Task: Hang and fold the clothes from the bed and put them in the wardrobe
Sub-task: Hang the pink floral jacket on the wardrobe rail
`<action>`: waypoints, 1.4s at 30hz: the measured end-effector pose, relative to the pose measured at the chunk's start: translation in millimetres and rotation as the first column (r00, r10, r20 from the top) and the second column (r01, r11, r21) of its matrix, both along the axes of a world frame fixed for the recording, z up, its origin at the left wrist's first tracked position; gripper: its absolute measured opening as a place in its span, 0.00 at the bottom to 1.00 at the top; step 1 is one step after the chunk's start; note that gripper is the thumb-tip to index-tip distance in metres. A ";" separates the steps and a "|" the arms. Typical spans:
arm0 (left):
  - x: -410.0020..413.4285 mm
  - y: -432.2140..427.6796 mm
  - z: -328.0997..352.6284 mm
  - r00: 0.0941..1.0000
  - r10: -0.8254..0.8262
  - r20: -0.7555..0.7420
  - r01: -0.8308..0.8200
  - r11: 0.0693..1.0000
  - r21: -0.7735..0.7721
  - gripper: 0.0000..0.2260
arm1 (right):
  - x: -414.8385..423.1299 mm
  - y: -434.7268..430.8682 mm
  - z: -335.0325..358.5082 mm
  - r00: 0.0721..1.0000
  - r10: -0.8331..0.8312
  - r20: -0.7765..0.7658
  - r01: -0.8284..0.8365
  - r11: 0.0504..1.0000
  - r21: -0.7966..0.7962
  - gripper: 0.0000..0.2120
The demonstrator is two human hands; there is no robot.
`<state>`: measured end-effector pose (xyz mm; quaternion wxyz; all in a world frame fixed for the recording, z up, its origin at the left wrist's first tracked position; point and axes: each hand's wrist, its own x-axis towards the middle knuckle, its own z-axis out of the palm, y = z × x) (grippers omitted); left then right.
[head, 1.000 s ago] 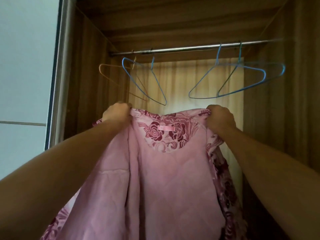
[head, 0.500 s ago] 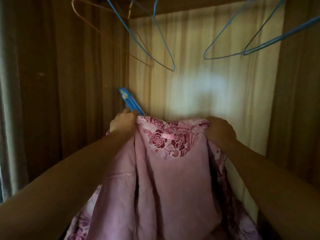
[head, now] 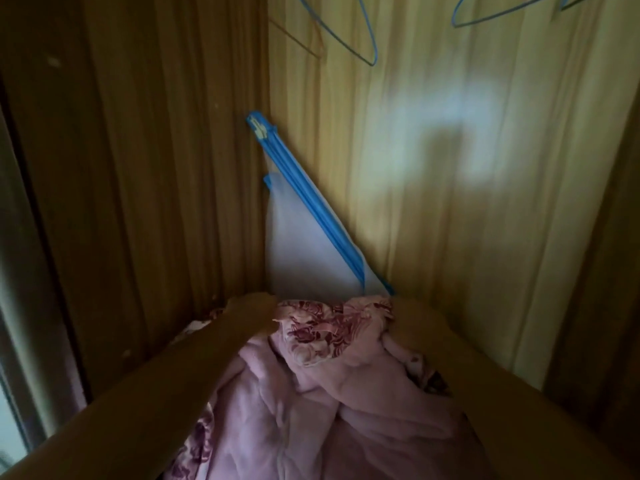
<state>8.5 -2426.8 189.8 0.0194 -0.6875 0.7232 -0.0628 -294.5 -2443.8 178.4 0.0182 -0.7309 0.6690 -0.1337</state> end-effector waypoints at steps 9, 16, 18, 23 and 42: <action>-11.9 31.2 118.0 0.969 -0.109 -0.224 0.089 0.991 -0.098 0.28 | 11.6 25.2 139.7 0.953 0.215 0.212 -0.215 0.976 -0.025 0.18; -44.8 95.0 249.6 0.976 -0.207 -0.066 0.167 0.907 -0.386 0.22 | 17.1 67.0 257.1 0.889 0.356 0.289 -0.232 0.893 -0.385 0.17; -50.0 116.0 279.7 0.975 -0.221 -0.031 0.184 0.873 -0.453 0.20 | 18.6 79.7 280.2 0.869 0.382 0.315 -0.217 0.865 -0.452 0.15; -53.7 160.4 335.9 0.970 -0.244 -0.015 0.195 0.808 -0.557 0.20 | 23.8 105.8 319.4 0.832 0.441 0.338 -0.190 0.797 -0.573 0.15; -24.8 163.9 435.7 0.986 0.081 0.148 0.076 0.569 -0.819 0.20 | 19.1 115.0 323.2 0.922 0.357 0.151 -0.162 0.708 -0.687 0.20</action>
